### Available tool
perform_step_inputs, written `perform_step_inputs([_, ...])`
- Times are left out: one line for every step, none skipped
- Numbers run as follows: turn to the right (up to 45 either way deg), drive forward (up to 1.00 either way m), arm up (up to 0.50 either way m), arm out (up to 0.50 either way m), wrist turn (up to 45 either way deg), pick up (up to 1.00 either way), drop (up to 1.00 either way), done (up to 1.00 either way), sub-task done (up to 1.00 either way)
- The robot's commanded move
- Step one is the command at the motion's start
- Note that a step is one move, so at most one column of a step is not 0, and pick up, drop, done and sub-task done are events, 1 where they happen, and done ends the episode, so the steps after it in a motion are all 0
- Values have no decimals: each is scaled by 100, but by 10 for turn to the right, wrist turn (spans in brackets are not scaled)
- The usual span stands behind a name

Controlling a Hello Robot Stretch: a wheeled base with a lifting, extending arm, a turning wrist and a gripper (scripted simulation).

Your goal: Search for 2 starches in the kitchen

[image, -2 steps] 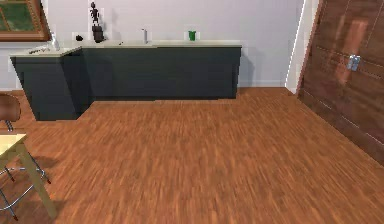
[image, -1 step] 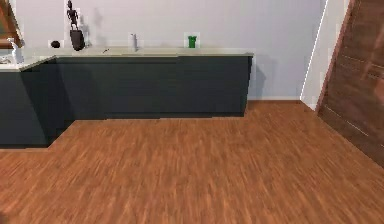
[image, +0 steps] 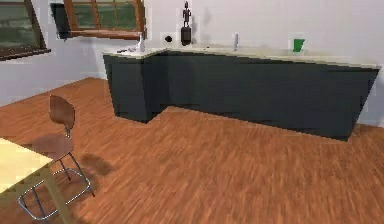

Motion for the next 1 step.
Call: perform_step_inputs([0, 100, 0, 0, 0, 0, 0, 0, 0])
